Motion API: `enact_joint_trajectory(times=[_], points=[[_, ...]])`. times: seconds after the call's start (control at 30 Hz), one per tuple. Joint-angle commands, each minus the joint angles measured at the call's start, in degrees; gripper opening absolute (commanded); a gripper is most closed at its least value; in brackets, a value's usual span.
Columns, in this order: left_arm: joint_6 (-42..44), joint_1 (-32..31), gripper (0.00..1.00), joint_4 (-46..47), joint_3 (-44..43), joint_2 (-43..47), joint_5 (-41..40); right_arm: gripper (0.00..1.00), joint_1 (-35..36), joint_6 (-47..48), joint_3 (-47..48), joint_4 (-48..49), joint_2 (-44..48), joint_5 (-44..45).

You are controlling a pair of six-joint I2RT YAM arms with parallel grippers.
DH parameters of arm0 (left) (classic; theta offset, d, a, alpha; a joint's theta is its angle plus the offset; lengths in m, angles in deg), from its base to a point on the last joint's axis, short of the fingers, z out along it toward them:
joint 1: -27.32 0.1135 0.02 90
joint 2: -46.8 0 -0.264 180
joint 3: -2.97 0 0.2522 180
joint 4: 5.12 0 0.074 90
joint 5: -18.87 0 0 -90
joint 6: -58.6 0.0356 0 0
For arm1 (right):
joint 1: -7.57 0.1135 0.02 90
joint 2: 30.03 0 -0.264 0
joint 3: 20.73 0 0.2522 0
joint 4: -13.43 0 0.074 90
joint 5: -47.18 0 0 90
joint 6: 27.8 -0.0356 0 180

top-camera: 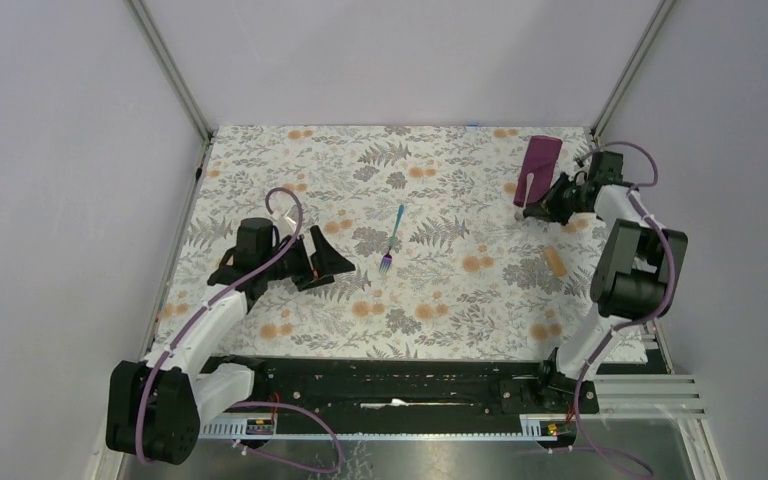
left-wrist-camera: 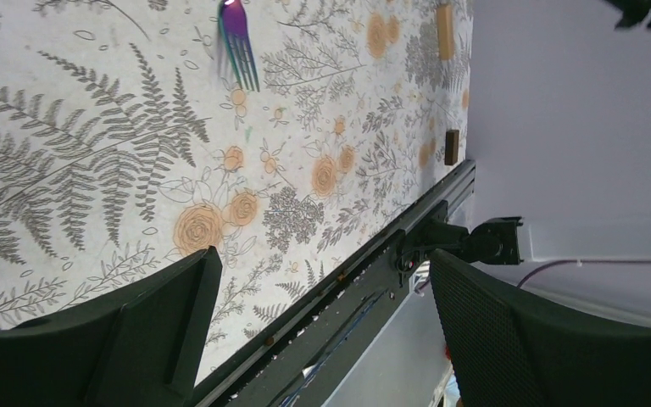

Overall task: Fold the napkin into a case and place the utensils inside
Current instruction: Insert the spoon into the folded napkin.

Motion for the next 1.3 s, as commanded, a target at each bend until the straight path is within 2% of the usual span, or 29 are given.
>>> enact_joint_trajectory(times=[0.0,0.27,0.83,1.27], points=[[1.5,-1.4,0.99,3.0,-2.7,0.3,1.9,0.0,-2.3,2.3,11.3,-8.3,-8.2,-2.5],[1.9,-2.6,0.99,4.0,-2.9,-1.5,1.5,0.0,-4.2,5.8,24.1,-17.9,-18.9,-1.7],[2.3,-3.7,0.99,6.2,-3.8,-6.0,1.5,0.0,-4.5,4.3,37.7,-19.7,-30.5,-2.0],[2.7,-3.9,0.99,6.4,-4.3,-8.5,1.3,0.0,-4.5,3.9,53.9,-24.5,-40.1,-3.2]])
